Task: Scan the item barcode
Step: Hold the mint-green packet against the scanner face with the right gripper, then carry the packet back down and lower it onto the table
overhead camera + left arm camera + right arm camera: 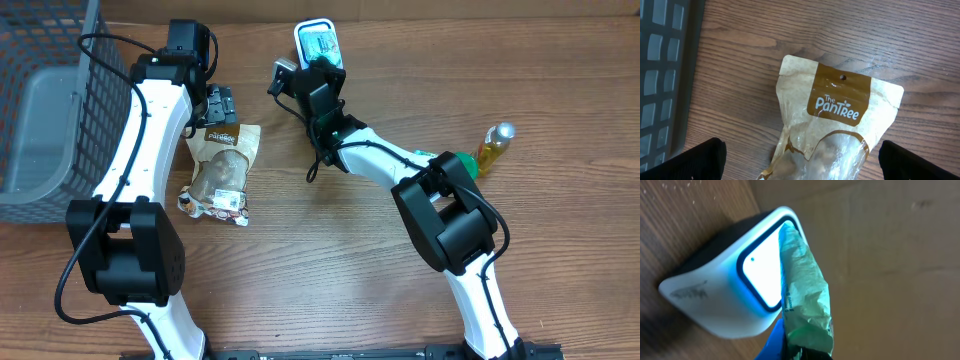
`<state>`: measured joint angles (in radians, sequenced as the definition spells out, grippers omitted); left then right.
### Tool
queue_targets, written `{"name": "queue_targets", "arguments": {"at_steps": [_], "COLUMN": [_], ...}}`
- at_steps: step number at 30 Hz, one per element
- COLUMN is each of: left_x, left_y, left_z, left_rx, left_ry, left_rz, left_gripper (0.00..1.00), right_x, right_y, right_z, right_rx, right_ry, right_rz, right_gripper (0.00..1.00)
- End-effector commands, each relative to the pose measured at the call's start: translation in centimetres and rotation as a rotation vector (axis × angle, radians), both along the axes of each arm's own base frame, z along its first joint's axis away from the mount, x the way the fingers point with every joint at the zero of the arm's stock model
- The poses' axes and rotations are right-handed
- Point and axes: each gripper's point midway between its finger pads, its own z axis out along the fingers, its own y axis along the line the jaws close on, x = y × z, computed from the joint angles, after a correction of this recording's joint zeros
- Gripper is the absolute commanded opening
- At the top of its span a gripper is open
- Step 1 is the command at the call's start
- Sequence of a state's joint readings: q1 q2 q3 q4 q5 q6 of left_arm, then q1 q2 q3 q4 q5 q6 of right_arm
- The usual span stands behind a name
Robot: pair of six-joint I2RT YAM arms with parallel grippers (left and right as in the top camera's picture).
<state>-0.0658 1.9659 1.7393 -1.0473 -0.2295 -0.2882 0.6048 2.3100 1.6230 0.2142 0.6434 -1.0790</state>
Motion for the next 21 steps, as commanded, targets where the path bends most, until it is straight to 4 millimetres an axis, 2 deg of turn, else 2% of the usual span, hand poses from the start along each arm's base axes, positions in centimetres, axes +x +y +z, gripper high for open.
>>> {"name": "queue_targets", "arguments": {"at_steps": [1,6,10,14,17,21], "left_x": [0.3,0.3,0.3,0.3,0.3,0.3], "left_y": [-0.1,-0.1,-0.1,-0.1,-0.1,-0.1], "left_z": [0.6,0.6,0.6,0.6,0.6,0.6], "left_rx": [0.012,0.012,0.012,0.012,0.012,0.012], "left_ry": [-0.019,-0.019,-0.019,-0.019,-0.019,-0.018], "left_rz": [-0.004,-0.004,-0.004,-0.004,-0.004,-0.004], "left_gripper": [1.0,1.0,1.0,0.99,0.99,0.99], "right_x": [-0.3,-2.0,-4.3,-7.9,-12.6,-18.2], "right_y": [-0.6,-0.9,-1.9,-1.9,-1.3,-1.8], "right_z": [6.8,10.3,11.1,8.4,4.1,0.8], "right_rx": [0.187,0.381,0.543,0.627,0.66,0.675], "right_ry": [-0.093,-0.055,0.041,0.281,0.589,0.901], "right_rz": [-0.07,-0.09,-0.164,-0.192,-0.222,-0.299], "right_gripper": [0.04,0.04,0.04,0.04,0.04,0.04]}}
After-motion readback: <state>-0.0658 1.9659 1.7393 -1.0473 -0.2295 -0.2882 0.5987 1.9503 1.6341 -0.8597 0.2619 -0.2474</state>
